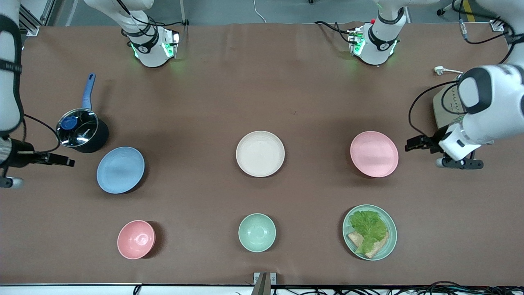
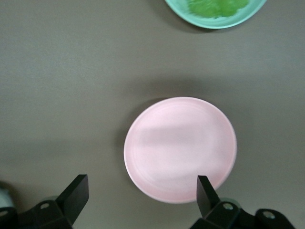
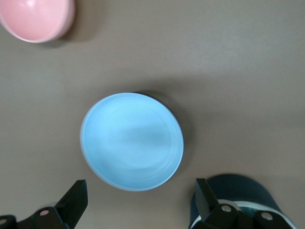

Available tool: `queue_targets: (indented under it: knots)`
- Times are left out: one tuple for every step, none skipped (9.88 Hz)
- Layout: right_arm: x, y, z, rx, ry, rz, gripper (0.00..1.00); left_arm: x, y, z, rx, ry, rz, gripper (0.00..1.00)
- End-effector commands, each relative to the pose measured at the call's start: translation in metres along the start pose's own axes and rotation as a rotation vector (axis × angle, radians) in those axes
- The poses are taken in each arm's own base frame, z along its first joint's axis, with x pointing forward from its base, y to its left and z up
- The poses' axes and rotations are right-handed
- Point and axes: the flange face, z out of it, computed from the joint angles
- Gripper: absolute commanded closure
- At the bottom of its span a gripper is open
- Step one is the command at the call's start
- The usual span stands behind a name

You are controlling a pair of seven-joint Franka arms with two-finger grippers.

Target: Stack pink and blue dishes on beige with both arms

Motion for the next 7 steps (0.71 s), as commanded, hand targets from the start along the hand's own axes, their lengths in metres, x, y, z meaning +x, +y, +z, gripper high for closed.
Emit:
queue_targets:
  knots:
    - [-0.003, 0.023, 0.072, 0.067, 0.023, -0.004, 0.0, -0.015, -0.024, 0.073, -0.015, -0.013, -0.046, 0.03]
    - [-0.005, 0.031, 0.102, 0.106, 0.031, -0.024, 0.0, -0.02, -0.037, 0.089, -0.01, -0.029, -0.056, 0.04]
    - [-0.011, 0.041, 0.121, 0.154, 0.045, -0.051, 0.01, -0.022, -0.045, 0.101, -0.013, -0.049, -0.061, 0.05]
    - [-0.013, 0.051, 0.14, 0.172, 0.061, -0.077, 0.04, -0.024, -0.046, 0.115, -0.044, -0.062, -0.101, 0.1]
    - [-0.018, 0.058, 0.152, 0.17, 0.059, -0.086, 0.08, -0.026, -0.048, 0.126, -0.079, -0.07, -0.137, 0.14]
    - [-0.024, 0.062, 0.159, 0.164, 0.056, -0.081, 0.12, -0.028, -0.05, 0.135, -0.098, -0.079, -0.141, 0.18]
    - [-0.028, 0.065, 0.164, 0.162, 0.051, -0.081, 0.16, -0.031, -0.06, 0.14, -0.119, -0.078, -0.162, 0.22]
